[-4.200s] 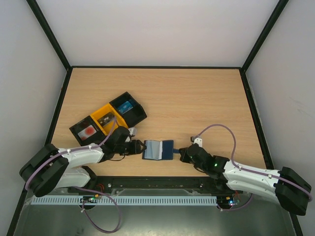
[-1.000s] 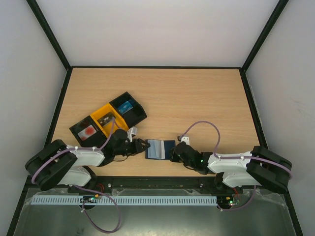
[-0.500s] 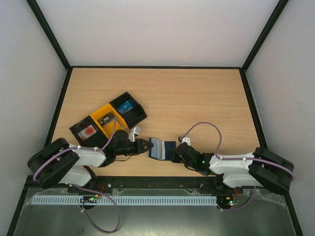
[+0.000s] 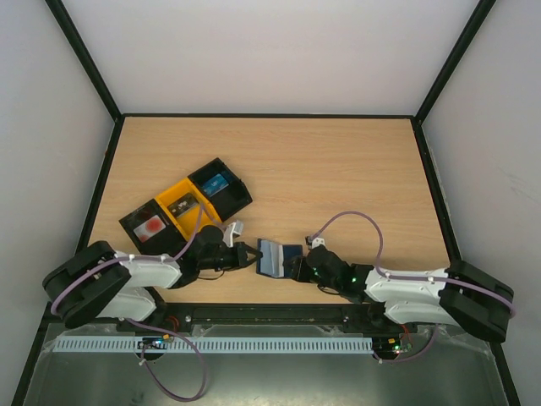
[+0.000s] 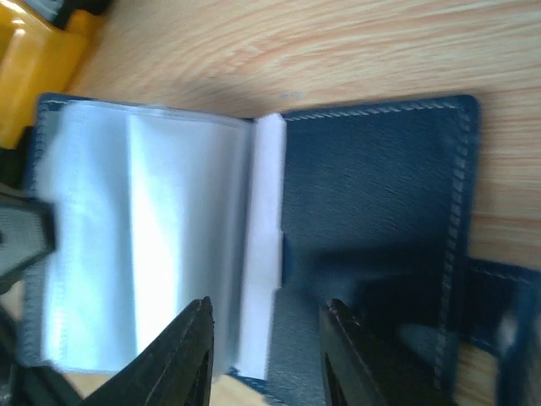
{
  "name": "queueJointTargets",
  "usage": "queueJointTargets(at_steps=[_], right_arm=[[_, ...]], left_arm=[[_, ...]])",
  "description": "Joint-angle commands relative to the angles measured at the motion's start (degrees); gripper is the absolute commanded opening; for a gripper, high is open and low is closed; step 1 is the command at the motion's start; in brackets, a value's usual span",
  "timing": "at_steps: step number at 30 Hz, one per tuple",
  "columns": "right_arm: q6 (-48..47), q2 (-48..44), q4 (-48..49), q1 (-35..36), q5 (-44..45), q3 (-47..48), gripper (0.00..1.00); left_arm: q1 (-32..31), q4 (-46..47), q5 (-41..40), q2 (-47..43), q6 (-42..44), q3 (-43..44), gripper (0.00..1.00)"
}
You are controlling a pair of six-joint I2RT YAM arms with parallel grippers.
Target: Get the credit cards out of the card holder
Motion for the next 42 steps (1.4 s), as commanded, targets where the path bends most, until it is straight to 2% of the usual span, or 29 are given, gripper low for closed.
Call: queueJointTargets(at_steps=[1,3,6,11,19,23,31,33,38,42], right_arm=[[2.27,-4.66,-0.34,0.25,-3.17,0.05,0.39],[3.29,-6.60,0.03,0.34,-3.81,0.34,0.53],[3.78,-7.86,0.82,0.47,-4.80,1.05,0.64],[4.06,-4.23,1.21,0.98,-6.14,3.33,0.73],[4.16,6.58,5.09,4.70,-6.83,7.99,0.84],[4.25,10.79,5.44,5.77,-6.43,9.78,0.81],[4.71,9.64,5.28,6.12,-4.22,8.55,0.51],[4.92,8.87,5.24,6.12,-3.56,7.85,0.46],[5.72,8.51,6.12,6.12,-3.04,6.25,0.45],[6.38,7.90,6.81,6.12,-2.45,5.08,0.47]], left_arm=[[-1.50,-7.08,-2.66,-3.80,1.87,1.66,0.03],[-2.41,-10.07,-3.93,-5.38,2.17,1.89,0.03],[-3.49,-13.24,-5.57,-6.92,2.30,1.93,0.03],[-4.34,-17.07,-6.48,-8.74,1.88,2.65,0.03],[-5.37,-21.89,-8.03,-9.10,2.98,5.05,0.05],[-5.48,-22.52,-7.91,-9.17,3.23,5.43,0.07],[-5.59,-23.81,-8.42,-9.73,3.72,6.08,0.15],[-5.51,-23.62,-8.43,-9.39,3.76,6.10,0.18],[-5.53,-22.62,-7.98,-8.91,3.56,5.99,0.22],[-5.51,-22.60,-8.38,-8.92,3.43,5.98,0.25]])
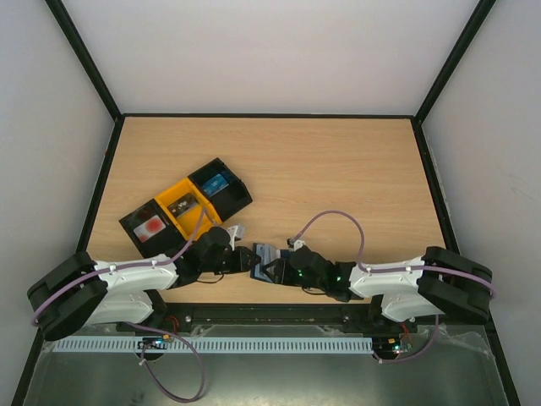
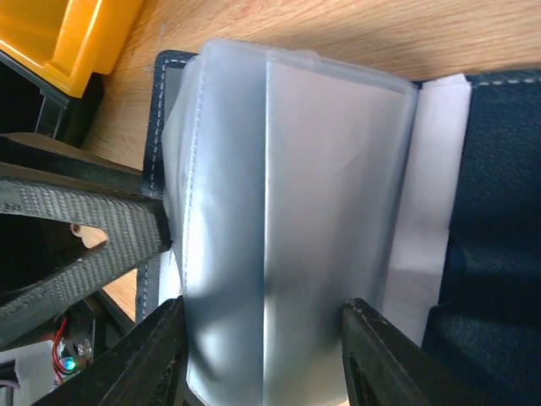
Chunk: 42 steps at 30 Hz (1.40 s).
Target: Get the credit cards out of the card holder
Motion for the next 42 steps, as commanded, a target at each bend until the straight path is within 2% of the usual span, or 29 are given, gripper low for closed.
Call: queueJointTargets(at_steps=[1,4,8,13,17,19,22,26,29,31,36,42], right_arm=[[1.15,-1.42,1.05,0.41,2.85,-2.04,0.47],[1.34,-2.32,0.94,0.41,3.44,-2.79,0.47],[1.33,-3.61,0.04,0.41,3.88,-3.20,0.56],[1.46,-6.62,-2.17,0.41,6.24,-3.97,0.45],[1.02,-8.69,-5.33,0.42,7.99,-3.83,0.45],[0.87,-9.70,-6.38,0.41,8.62,-4.07,0.49],[-0.08,-11.23,-9.80,0.41,10.31,-3.65,0.51],[-1.30,-13.67,-14.19,0.41,12.82,-2.67,0.42],[-1.47,-15.00,-15.74,0.41,13.41,-2.60,0.40],[-1.74,-15.62,-15.22,0.41,12.66,-2.61,0.45],[-2.43,-13.96,-10.97,0.42,9.39,-2.28,0.67],[-2.85,-7.34,-5.47,0.41,5.21,0.14,0.72]], left_arm=[[-0.35,0.05,-0.22,-0.13,0.23,1.01,0.25],[-0.42,0.06,-0.47,-0.07,0.17,0.92,0.25],[-0.36,0.33,-0.58,0.38,0.19,0.78,0.23],[-0.35,1.04,-0.42,1.19,0.08,0.79,0.13],[-0.35,1.43,-0.17,1.73,0.16,0.78,0.06],[-0.36,1.49,-0.13,1.91,0.27,0.74,0.03],[-0.35,1.46,-0.13,2.04,0.49,0.78,0.03],[-0.44,1.36,-0.17,1.85,0.49,0.66,0.03],[-0.40,1.24,-0.13,1.44,0.44,0.52,0.03],[-0.37,1.17,0.01,1.01,0.45,0.52,0.03],[-0.39,1.50,1.12,-0.63,0.18,0.65,0.03],[-0.42,1.20,0.89,-2.18,0.26,0.48,0.03]])
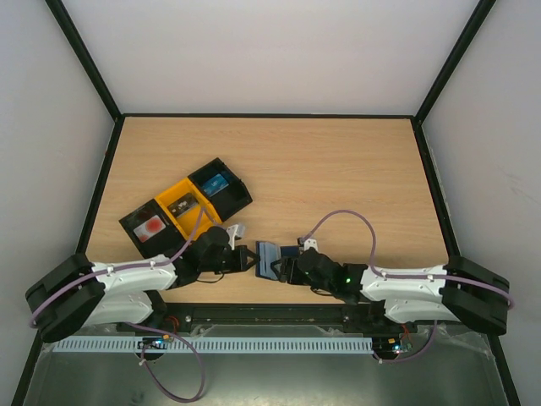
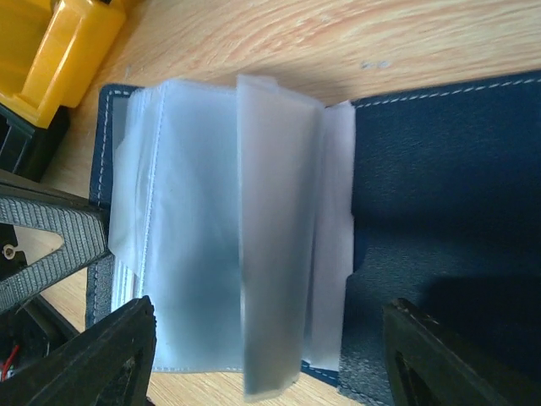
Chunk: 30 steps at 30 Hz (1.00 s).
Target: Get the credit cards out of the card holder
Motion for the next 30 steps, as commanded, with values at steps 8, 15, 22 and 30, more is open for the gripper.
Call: queueJointTargets(at_steps=[8,15,22,30], right_arm=[[-1.31,8.65,6.09,0.39,-2.33,3.95,0.64],[-0.31,5.96,2.65,0.39,1.67,1.34,0.49],[-0.46,1.99,-1.08,0.39,3.77,0.63,0.54],[0.27,-2.93,-5.71,0.39,7.36,-0.89,0.46]], left_arm=[[-0.29,-0.57,0.32,-2.04,0.74,0.45,0.03],[-0.26,-1.68,-0.16,-2.49,1.12,0.39,0.03],[-0.26,-2.09,-0.74,-2.23,1.43,0.39,0.03],[-0.25,-4.68,-2.04,-2.34,2.19,0.59,0.03]])
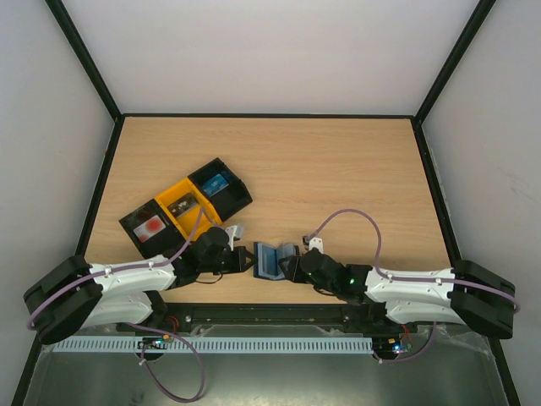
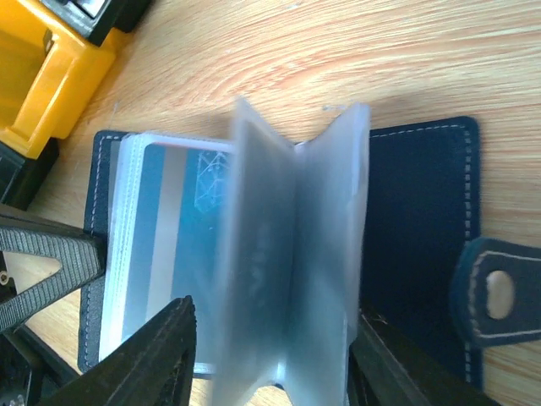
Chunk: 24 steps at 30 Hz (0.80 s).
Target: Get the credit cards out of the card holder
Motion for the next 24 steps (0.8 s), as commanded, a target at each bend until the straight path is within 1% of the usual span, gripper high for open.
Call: queueJointTargets(at_steps=[1,5,10,11,14,18,19,21,24], right_arm=[[0.67,-2.51,-5.85,0.30,4.48,-0.93,0.45],[1.86,-4.47,-11.03,0.28,7.97,-0.31,0.44],[3.20,-8.47,-13.60,0.28,8.32,0.20,0.45],[3.06,-9.35,-13.84,0.28,8.39,0.40,0.45],[1.83,-11.14,-13.63,0.28,8.47,1.13,0.43],[-0.43,-10.93,-10.98,0.29,6.97,2.51,0.38],[-0.93,-10.40,-10.68,0.28,7.29,2.96,0.37],[-1.93,-8.50,-12.05,0.33,9.00,4.59,0.34],[-3.98,-5.16,-12.71,0.28,9.30,7.42,0.31]], left_arm=[[-0.31,-3.06,-1.61,-1.16,1.60,0.65,0.03],[-0.29,-6.77,-4.57,-1.75,3.57,1.10,0.03],[-0.25,-9.86,-6.04,-1.98,5.61,2.08,0.03],[-0.26,-10.62,-6.79,-2.17,5.54,2.13,0.04],[-0.16,-12.38,-9.15,-3.01,4.75,2.47,0.28],[-0.19,-14.65,-10.55,-5.42,3.74,4.02,0.53],[-0.16,-15.19,-10.95,-6.20,3.28,4.35,0.56],[-0.20,-15.42,-11.45,-7.78,2.10,4.69,0.59],[-0.24,-10.59,-9.00,-9.89,0.04,2.84,0.60]])
